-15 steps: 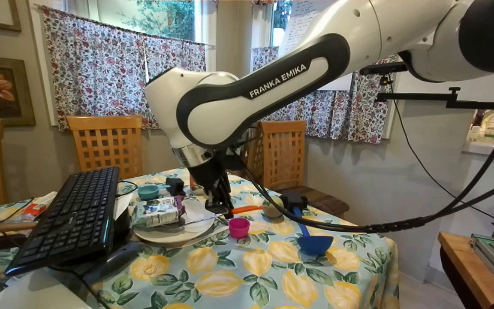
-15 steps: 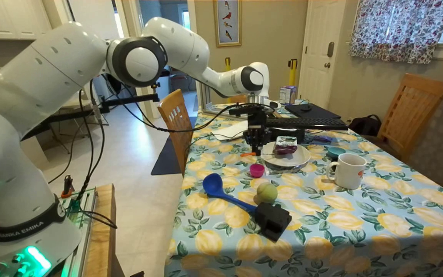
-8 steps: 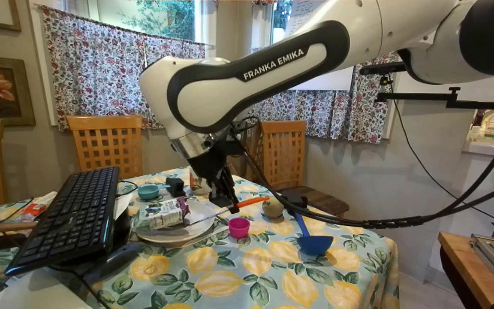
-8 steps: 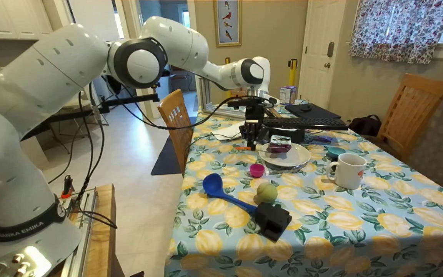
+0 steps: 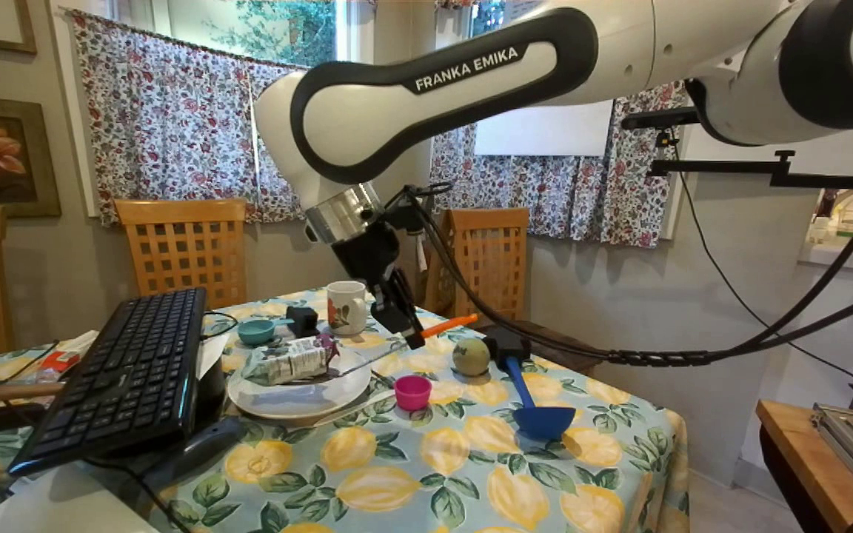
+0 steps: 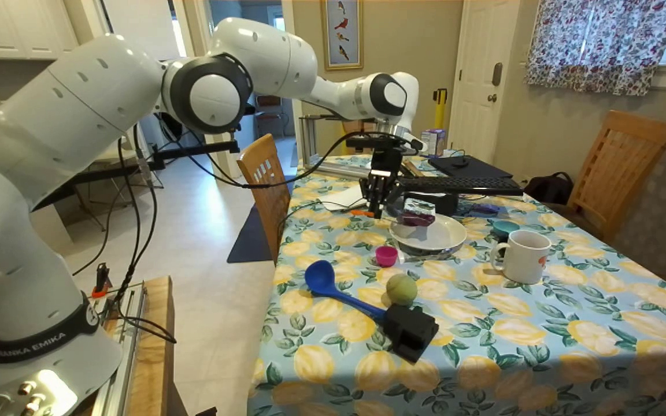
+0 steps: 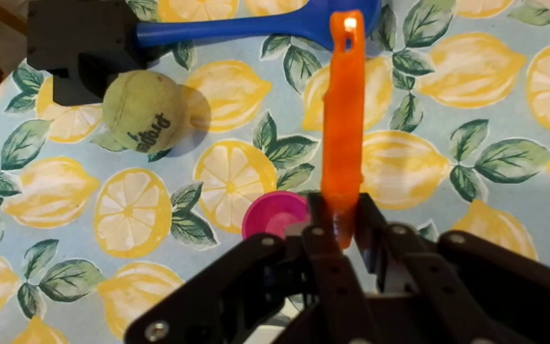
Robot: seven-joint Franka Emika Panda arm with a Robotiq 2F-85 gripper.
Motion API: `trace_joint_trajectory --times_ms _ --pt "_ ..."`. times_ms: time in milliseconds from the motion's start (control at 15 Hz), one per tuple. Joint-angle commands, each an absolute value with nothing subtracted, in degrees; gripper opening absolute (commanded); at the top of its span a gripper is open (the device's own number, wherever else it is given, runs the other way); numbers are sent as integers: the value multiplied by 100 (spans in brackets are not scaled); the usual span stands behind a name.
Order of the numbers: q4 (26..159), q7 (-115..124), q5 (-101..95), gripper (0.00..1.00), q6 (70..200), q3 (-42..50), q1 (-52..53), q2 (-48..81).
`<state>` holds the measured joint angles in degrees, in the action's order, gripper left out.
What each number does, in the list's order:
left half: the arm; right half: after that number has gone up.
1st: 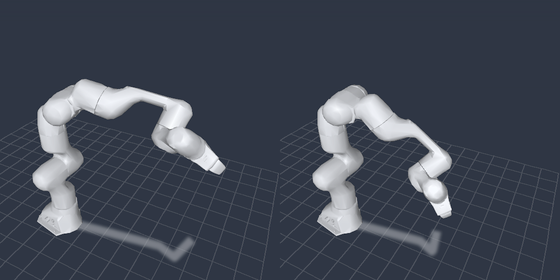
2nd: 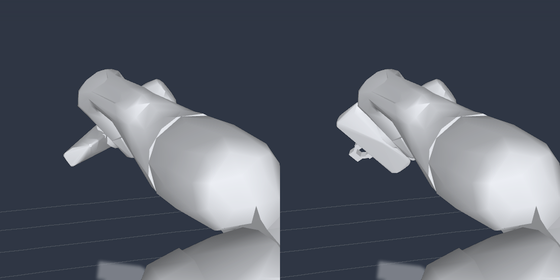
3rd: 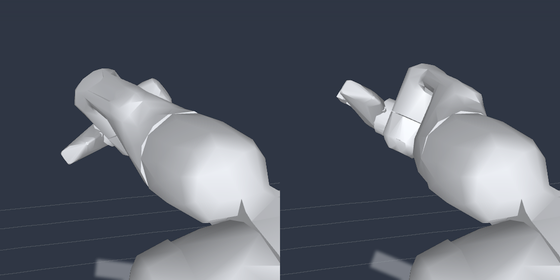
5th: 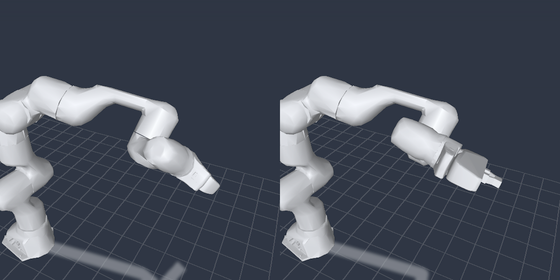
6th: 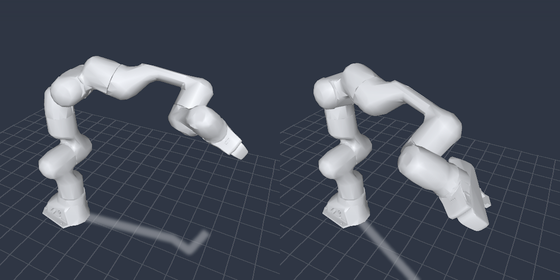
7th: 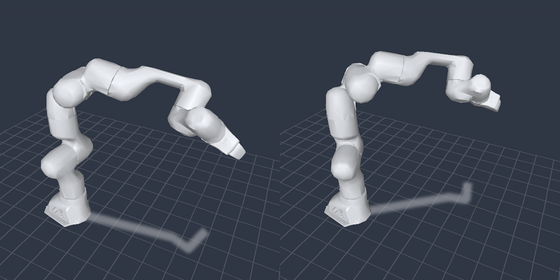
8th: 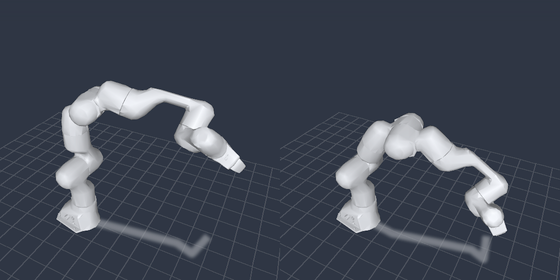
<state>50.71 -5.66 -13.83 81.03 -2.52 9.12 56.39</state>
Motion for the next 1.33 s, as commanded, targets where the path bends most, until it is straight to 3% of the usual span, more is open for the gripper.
trace_joint_trajectory --times_ms 0,1267 --pt "4807 -607 -1166 5 7875 -316 774 5753" --pt "4011 -1205 -845 5 7517 -252 390 6379"
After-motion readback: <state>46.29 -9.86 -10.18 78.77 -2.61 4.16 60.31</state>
